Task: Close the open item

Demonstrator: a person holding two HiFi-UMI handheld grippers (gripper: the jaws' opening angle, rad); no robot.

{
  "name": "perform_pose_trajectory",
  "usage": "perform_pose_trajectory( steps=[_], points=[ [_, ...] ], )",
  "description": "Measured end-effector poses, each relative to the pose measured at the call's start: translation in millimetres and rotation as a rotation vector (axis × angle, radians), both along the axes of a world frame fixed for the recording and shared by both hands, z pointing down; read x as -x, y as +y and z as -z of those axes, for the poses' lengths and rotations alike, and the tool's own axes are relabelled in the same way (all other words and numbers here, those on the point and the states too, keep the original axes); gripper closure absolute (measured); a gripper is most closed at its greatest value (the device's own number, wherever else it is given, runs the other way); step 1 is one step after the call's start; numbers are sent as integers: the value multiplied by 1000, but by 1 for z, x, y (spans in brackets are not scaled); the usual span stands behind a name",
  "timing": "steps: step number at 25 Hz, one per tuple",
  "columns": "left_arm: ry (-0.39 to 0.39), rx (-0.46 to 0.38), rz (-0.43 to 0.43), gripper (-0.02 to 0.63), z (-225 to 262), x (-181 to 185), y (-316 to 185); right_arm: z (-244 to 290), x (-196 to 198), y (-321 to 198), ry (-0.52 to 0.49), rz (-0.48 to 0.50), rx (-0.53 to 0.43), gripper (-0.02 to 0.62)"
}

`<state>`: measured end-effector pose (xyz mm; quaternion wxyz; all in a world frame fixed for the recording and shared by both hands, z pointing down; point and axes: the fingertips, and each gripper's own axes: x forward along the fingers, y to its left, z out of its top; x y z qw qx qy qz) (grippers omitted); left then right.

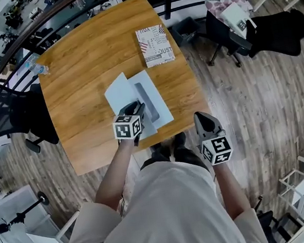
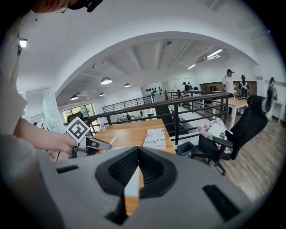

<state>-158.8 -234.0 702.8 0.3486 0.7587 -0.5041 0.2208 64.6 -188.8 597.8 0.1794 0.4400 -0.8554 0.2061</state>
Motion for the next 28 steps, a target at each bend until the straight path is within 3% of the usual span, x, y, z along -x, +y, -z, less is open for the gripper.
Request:
perform_pose_trajectory(
  steps=[28],
  points=[
    [-75, 137, -121, 482, -87, -57, -37, -54, -36, -1, -34, -97, 136, 594]
  ],
)
